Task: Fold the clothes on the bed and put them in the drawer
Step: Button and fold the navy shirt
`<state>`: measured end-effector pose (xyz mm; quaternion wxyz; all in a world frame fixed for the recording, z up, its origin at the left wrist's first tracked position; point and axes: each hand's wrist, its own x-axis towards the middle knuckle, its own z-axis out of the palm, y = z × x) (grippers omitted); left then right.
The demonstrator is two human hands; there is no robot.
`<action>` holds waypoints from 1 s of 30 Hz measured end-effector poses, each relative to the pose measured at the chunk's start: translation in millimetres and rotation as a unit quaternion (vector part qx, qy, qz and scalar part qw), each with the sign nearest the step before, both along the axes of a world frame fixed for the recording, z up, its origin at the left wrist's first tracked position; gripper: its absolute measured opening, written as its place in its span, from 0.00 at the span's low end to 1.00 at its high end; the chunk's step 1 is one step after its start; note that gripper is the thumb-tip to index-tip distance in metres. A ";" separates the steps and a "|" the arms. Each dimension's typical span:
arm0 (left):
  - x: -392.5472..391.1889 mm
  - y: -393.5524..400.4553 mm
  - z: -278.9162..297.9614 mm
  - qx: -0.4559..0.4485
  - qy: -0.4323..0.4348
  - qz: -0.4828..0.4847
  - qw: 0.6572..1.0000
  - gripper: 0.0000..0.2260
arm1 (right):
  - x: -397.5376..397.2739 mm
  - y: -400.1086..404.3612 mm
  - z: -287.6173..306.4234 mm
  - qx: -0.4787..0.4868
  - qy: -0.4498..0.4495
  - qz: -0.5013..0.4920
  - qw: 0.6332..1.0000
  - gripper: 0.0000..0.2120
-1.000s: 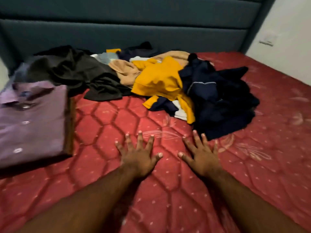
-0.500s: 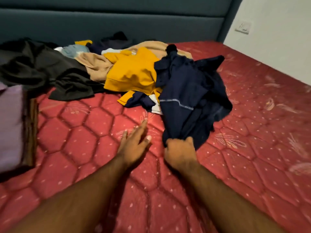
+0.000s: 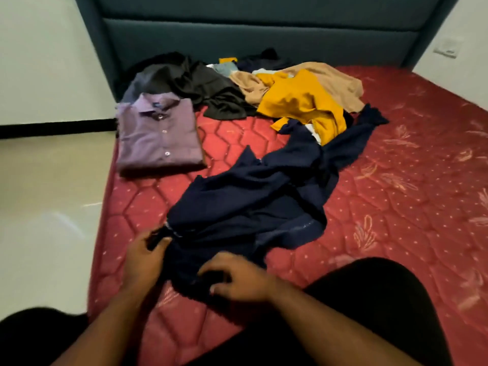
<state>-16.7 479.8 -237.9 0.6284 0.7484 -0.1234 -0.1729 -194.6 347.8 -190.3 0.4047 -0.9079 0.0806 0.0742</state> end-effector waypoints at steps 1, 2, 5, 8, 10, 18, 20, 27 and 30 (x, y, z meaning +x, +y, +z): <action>7.5 13.1 -0.6 0.015 -0.011 0.054 0.998 0.12 | -3.6 -11.5 -0.3 -0.003 -0.046 -0.036 0.998 0.17; 10.6 24.8 4.3 0.034 -0.018 0.115 0.993 0.12 | -8.7 -21.5 0.2 -0.017 -0.088 -0.081 0.993 0.14; 11.7 42.0 27.4 0.154 -0.139 0.215 0.954 0.21 | -21.5 -45.1 5.3 -0.114 -0.191 -0.221 0.950 0.08; -6.2 32.5 48.0 0.160 -0.419 0.099 0.888 0.17 | -34.2 -66.8 2.9 -0.126 -0.144 -0.314 0.930 0.20; -38.6 3.7 71.6 0.071 -0.452 -0.090 0.885 0.13 | -40.0 -74.9 -0.3 -0.184 -0.039 -0.275 0.943 0.26; -81.1 -66.9 79.3 0.425 -0.326 -0.309 0.786 0.14 | -39.6 -100.2 19.7 -0.366 0.239 -0.169 0.883 0.41; -72.1 -62.1 91.1 0.396 -0.318 -0.298 0.808 0.11 | -44.0 -116.6 29.7 -0.397 0.270 -0.150 0.864 0.36; -0.2 -46.5 214.1 0.167 -0.197 -0.256 0.932 0.09 | -36.8 -159.3 122.6 -0.368 0.059 -0.146 0.917 0.13; 34.9 -36.0 290.4 0.097 -0.216 -0.218 0.947 0.04 | -29.4 -155.1 204.6 -0.198 -0.104 -0.169 0.960 0.14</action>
